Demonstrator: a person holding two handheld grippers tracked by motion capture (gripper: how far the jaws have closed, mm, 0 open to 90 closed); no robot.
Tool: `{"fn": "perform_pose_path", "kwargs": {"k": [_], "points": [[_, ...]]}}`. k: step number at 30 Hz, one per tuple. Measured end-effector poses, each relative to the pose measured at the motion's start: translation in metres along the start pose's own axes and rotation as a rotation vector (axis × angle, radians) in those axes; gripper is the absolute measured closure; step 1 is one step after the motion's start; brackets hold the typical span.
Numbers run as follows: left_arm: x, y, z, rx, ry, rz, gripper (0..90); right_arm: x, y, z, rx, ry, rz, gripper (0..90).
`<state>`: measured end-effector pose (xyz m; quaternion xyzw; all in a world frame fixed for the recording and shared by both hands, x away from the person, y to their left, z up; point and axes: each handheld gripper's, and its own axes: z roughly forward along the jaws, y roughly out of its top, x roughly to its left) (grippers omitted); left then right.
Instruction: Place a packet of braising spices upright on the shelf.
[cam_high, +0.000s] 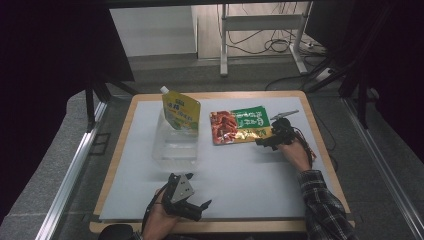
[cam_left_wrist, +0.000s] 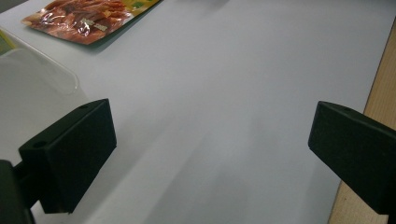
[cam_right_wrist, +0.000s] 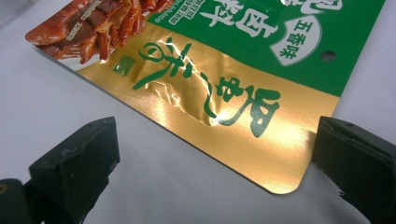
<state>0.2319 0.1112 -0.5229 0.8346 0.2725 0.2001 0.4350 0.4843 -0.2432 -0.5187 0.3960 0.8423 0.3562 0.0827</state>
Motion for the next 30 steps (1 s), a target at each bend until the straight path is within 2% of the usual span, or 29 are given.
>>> {"fn": "perform_pose_path", "kwargs": {"k": [2, 4, 5, 12, 15, 19, 23, 27, 30], "points": [[0.000, 0.000, 0.000, 0.000, 0.001, 0.000, 0.5, 0.001, 0.001, 0.000, -0.009, 0.025, 0.021, 0.9], [0.000, 0.000, 0.000, 0.001, 0.001, 0.001, 0.5, 0.003, 0.003, 0.000, -0.009, -0.010, 0.018, 0.9], [0.000, 0.000, 0.000, 0.000, 0.000, 0.001, 0.5, 0.003, 0.003, -0.001, -0.010, -0.013, 0.028, 1.0], [0.000, 0.000, 0.000, 0.001, -0.001, 0.003, 0.5, -0.007, -0.001, -0.003, -0.023, -0.041, 0.129, 0.9], [0.000, 0.000, 0.000, 0.002, 0.000, 0.004, 0.5, -0.011, -0.002, -0.003, -0.042, 0.011, 0.179, 0.9], [-0.001, 0.000, 0.000, 0.003, 0.000, 0.005, 0.5, -0.010, -0.001, -0.002, -0.046, 0.037, 0.187, 0.9], [-0.001, 0.000, 0.000, 0.003, 0.000, 0.006, 0.5, -0.010, -0.001, -0.002, -0.054, 0.044, 0.198, 0.6], [-0.001, 0.000, 0.000, 0.004, 0.000, 0.006, 0.5, -0.012, -0.001, -0.007, -0.098, 0.086, 0.237, 0.6], [-0.001, 0.000, 0.000, 0.004, -0.001, 0.007, 0.5, -0.011, 0.001, -0.011, -0.133, 0.109, 0.249, 0.7]]}}
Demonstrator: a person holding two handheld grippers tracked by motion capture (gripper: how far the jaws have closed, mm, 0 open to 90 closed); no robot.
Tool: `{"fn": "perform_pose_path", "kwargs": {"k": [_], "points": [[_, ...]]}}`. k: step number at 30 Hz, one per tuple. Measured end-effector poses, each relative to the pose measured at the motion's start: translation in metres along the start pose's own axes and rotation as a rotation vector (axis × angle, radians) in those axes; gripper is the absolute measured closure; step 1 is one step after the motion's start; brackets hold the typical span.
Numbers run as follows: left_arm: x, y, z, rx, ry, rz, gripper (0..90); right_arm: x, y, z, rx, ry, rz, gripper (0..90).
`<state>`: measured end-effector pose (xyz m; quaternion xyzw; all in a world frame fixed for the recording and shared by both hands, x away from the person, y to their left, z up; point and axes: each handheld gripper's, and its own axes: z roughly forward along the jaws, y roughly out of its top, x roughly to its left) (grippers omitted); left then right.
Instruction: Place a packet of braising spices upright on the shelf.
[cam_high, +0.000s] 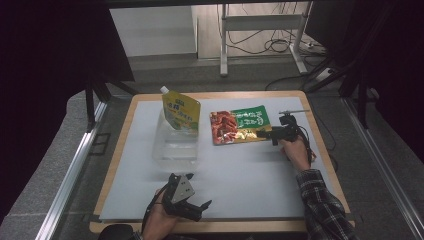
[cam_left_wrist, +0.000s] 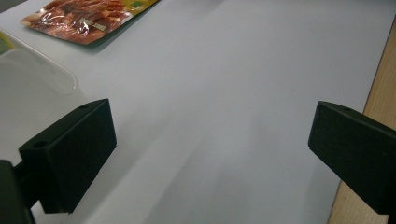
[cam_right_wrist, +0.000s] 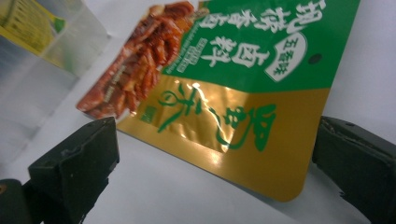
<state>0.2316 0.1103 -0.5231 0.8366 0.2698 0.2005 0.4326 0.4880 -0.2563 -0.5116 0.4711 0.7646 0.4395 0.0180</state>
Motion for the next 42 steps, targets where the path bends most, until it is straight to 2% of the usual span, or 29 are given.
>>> {"fn": "perform_pose_path", "kwargs": {"k": [5, 8, 12, 15, 20, 25, 30, 32, 36, 38, 42], "points": [[0.000, 0.000, 0.000, 0.000, 0.000, 0.000, 0.5, 0.006, 0.002, 0.000, -0.010, 0.000, -0.026, 0.9], [0.000, 0.000, 0.000, 0.001, 0.000, 0.001, 0.5, 0.008, 0.001, 0.003, 0.008, 0.056, -0.019, 1.4], [0.000, 0.000, 0.000, 0.000, 0.001, 0.002, 0.5, 0.016, 0.001, 0.010, 0.045, 0.017, -0.088, 1.6], [-0.001, 0.000, 0.000, 0.001, 0.000, 0.003, 0.5, 0.021, 0.001, 0.015, 0.068, -0.011, -0.118, 2.6], [-0.001, 0.000, 0.001, 0.003, 0.000, 0.006, 0.5, 0.021, 0.002, 0.019, 0.073, -0.034, -0.125, 3.1], [-0.001, 0.000, 0.001, 0.006, 0.003, 0.008, 0.6, 0.019, 0.007, 0.024, 0.087, -0.055, -0.090, 6.2], [-0.001, 0.000, 0.001, 0.008, 0.007, 0.007, 0.6, 0.015, 0.013, 0.026, 0.073, -0.068, -0.040, 18.3], [0.000, 0.000, 0.001, 0.008, 0.007, 0.007, 0.6, 0.012, 0.015, 0.027, 0.074, -0.095, -0.017, 27.8], [-0.001, 0.000, 0.002, 0.011, 0.007, 0.008, 0.6, 0.009, 0.017, 0.027, 0.075, -0.154, 0.000, 42.9], [-0.001, 0.000, 0.002, 0.012, 0.007, 0.010, 0.6, 0.007, 0.018, 0.026, 0.068, -0.156, 0.003, 50.7], [-0.001, 0.000, 0.002, 0.014, 0.009, 0.011, 0.6, 0.007, 0.020, 0.025, 0.069, -0.196, -0.024, 65.9]]}}
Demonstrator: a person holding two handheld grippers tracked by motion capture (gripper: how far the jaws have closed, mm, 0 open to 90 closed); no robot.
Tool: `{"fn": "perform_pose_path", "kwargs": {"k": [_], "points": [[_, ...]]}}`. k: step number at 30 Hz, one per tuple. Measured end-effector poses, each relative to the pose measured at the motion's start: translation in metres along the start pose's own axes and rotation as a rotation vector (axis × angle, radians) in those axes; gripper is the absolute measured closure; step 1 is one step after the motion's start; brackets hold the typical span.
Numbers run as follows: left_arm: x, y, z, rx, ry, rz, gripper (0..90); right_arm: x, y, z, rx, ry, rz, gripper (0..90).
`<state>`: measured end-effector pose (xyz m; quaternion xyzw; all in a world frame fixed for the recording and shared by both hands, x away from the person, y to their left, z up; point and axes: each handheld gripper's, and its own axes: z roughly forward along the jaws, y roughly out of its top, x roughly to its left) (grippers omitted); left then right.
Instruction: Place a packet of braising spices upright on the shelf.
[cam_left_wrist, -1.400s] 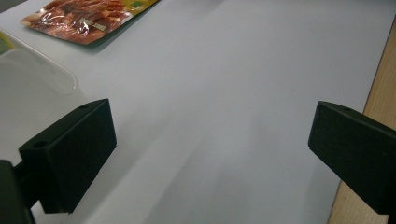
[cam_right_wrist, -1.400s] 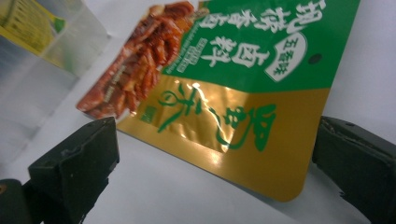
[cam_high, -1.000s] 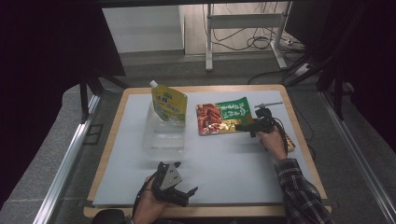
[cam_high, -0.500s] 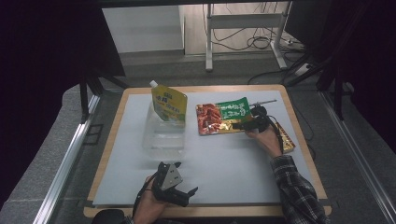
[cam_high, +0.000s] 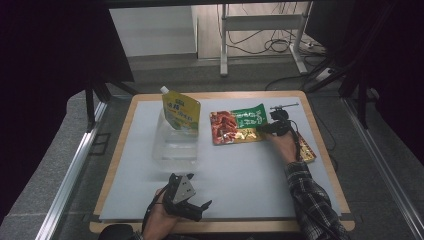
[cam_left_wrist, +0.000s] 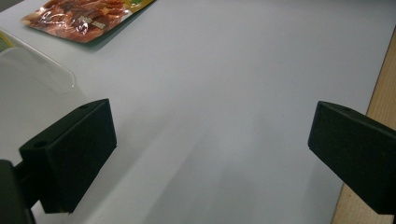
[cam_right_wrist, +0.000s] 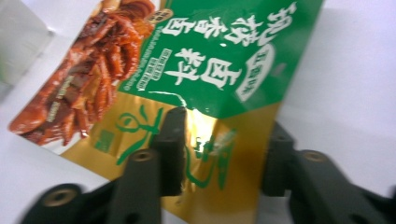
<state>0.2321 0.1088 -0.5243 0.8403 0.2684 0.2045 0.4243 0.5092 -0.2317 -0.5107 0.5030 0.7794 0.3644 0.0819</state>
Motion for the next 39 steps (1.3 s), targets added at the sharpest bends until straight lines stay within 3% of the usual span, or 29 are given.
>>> {"fn": "perform_pose_path", "kwargs": {"k": [4, 8, 14, 20, 31, 39], "points": [[0.000, 0.000, 0.000, 0.001, 0.002, 0.001, 0.6, -0.001, 0.001, -0.001, 0.000, -0.025, 0.002, 79.9], [0.000, 0.000, 0.000, 0.001, 0.002, 0.001, 0.6, 0.000, 0.002, -0.001, 0.004, -0.006, -0.001, 88.7], [0.000, 0.000, 0.000, 0.000, 0.004, 0.001, 0.6, 0.009, 0.005, -0.004, 0.001, -0.040, -0.026, 89.4], [0.000, 0.000, 0.000, 0.000, 0.004, 0.002, 0.6, 0.011, 0.010, -0.015, -0.034, -0.012, -0.033, 89.4], [0.000, 0.000, 0.000, -0.003, 0.003, 0.001, 0.6, 0.029, 0.027, -0.040, -0.099, 0.042, -0.085, 89.3], [-0.001, 0.000, 0.000, 0.000, 0.001, 0.005, 0.5, 0.055, 0.045, -0.059, -0.140, 0.082, -0.133, 89.4]]}}
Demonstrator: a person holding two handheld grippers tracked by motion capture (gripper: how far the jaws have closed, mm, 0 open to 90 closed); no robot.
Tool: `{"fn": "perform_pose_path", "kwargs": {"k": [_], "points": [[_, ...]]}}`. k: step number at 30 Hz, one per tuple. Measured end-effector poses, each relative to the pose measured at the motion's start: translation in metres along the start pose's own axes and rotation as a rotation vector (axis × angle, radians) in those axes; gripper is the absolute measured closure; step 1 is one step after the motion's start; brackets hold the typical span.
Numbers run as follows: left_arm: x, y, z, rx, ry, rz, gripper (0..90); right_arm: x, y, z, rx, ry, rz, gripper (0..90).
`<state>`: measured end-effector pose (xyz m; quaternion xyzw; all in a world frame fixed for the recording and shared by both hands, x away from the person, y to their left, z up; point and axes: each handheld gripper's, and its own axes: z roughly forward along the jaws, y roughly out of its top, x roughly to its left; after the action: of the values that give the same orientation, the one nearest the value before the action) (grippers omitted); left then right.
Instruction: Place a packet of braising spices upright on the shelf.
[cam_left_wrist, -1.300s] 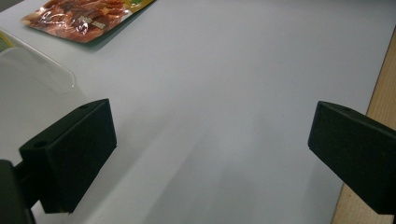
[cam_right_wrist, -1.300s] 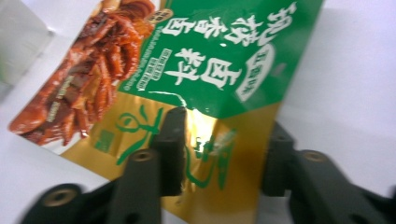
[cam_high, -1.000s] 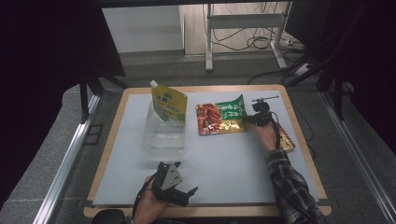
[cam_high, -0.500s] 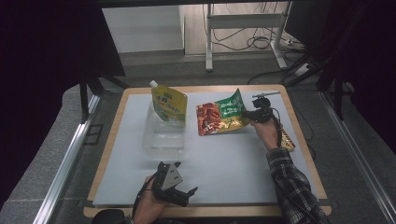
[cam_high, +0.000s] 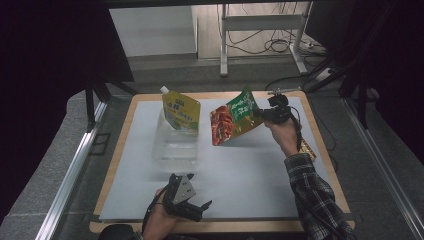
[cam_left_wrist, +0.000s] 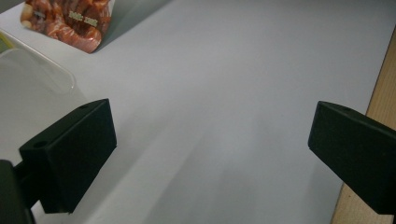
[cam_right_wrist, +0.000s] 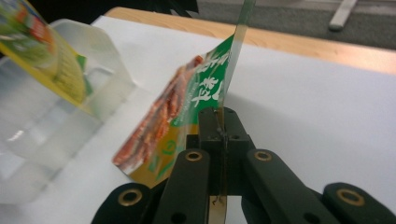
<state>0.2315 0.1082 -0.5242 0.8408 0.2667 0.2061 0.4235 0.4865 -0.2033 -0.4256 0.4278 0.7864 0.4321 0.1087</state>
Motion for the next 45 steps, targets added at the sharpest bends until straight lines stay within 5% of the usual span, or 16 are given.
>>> {"fn": "perform_pose_path", "kwargs": {"k": [11, 20, 34, 45], "points": [[0.001, 0.000, -0.002, -0.019, -0.012, -0.016, 0.5, 0.040, 0.032, -0.012, -0.035, 0.064, -0.092, 89.5], [0.003, 0.000, -0.004, -0.047, -0.030, -0.029, 0.3, 0.060, 0.051, -0.020, -0.014, 0.040, -0.188, 89.5], [0.004, 0.000, -0.007, -0.073, -0.031, -0.035, 0.2, 0.070, 0.060, -0.038, -0.014, -0.010, -0.268, 89.6], [0.004, 0.000, -0.013, -0.081, -0.027, -0.054, 0.0, 0.072, 0.059, -0.059, -0.023, 0.018, -0.292, 89.6]]}}
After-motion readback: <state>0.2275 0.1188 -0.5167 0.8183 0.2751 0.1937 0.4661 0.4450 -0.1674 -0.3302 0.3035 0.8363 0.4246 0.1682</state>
